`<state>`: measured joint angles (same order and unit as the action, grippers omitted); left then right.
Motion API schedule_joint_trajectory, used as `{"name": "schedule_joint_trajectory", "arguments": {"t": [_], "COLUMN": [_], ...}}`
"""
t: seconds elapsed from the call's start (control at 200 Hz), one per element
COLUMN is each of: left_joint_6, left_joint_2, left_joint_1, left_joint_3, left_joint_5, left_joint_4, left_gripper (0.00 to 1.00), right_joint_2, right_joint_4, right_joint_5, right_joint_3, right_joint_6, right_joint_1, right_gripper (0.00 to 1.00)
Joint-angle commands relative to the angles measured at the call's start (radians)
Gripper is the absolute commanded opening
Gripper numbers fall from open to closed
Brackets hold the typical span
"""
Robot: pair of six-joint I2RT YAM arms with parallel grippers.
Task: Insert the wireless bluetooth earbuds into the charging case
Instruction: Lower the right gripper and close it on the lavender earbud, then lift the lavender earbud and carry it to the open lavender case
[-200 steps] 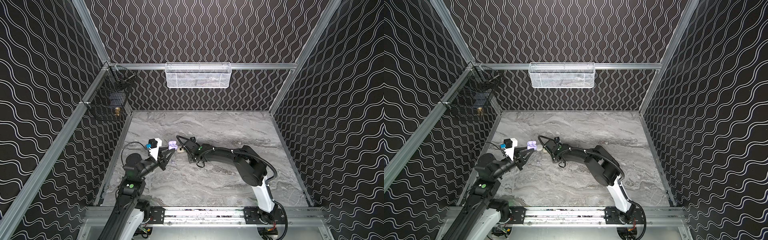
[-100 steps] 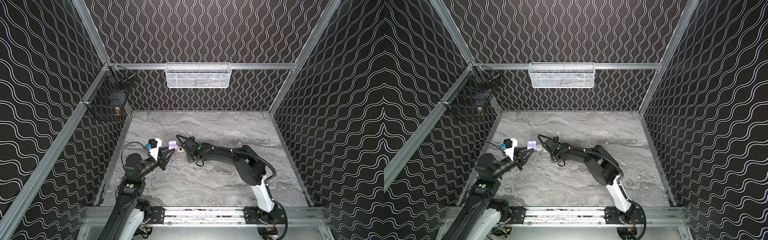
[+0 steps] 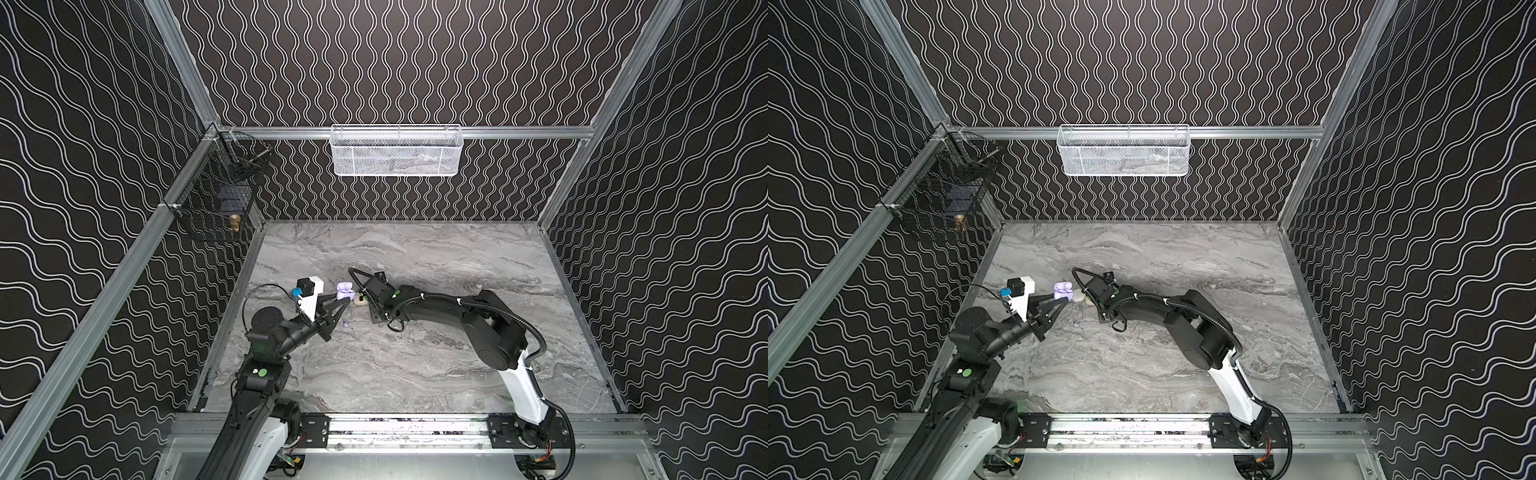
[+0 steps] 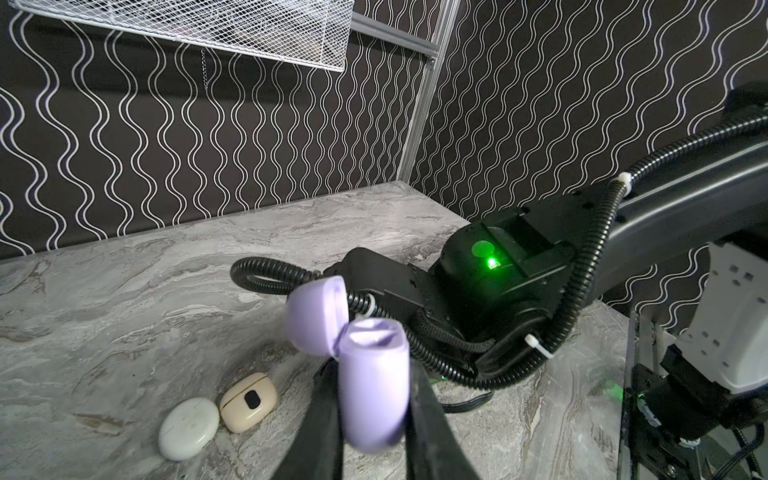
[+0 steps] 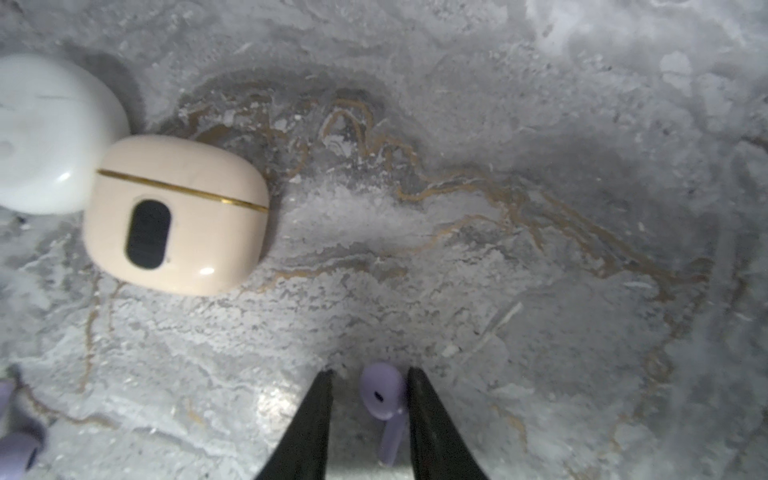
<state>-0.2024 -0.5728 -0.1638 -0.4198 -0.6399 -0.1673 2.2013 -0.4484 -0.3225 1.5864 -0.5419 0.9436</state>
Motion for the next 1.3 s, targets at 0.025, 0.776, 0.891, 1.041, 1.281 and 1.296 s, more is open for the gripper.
{"name": "schedule_joint_trajectory", "arguments": {"t": [0.025, 0.776, 0.891, 1.041, 1.281, 1.296], "left_joint_6": [0.018, 0.006, -0.006, -0.033, -0.083, -0.086], "left_joint_2": [0.002, 0.025, 0.052, 0.105, 0.177, 0.181], "left_joint_1": [0.001, 0.000, 0.000, 0.001, 0.000, 0.001], "left_joint_3": [-0.007, 0.005, 0.023, 0.054, 0.096, 0.098], "left_joint_5": [-0.005, -0.040, -0.078, -0.136, -0.214, -0.217], "left_joint_4": [-0.016, -0.052, -0.102, -0.186, -0.316, -0.324], "left_gripper": [0.00, 0.00, 0.00, 0.00, 0.00, 0.00], "right_joint_2": [0.012, -0.277, -0.428, -0.612, -0.785, -0.791], "right_joint_4": [-0.053, -0.004, -0.018, 0.061, 0.280, 0.296], "right_joint_5": [0.014, -0.138, -0.212, -0.323, -0.501, -0.505], "right_joint_3": [0.000, -0.115, -0.133, -0.179, -0.227, -0.232], "right_joint_6": [-0.015, 0.043, 0.056, 0.121, 0.310, 0.324], "right_joint_1": [0.003, 0.009, 0.022, 0.108, 0.364, 0.377], "right_gripper": [0.30, 0.17, 0.16, 0.16, 0.16, 0.16]}}
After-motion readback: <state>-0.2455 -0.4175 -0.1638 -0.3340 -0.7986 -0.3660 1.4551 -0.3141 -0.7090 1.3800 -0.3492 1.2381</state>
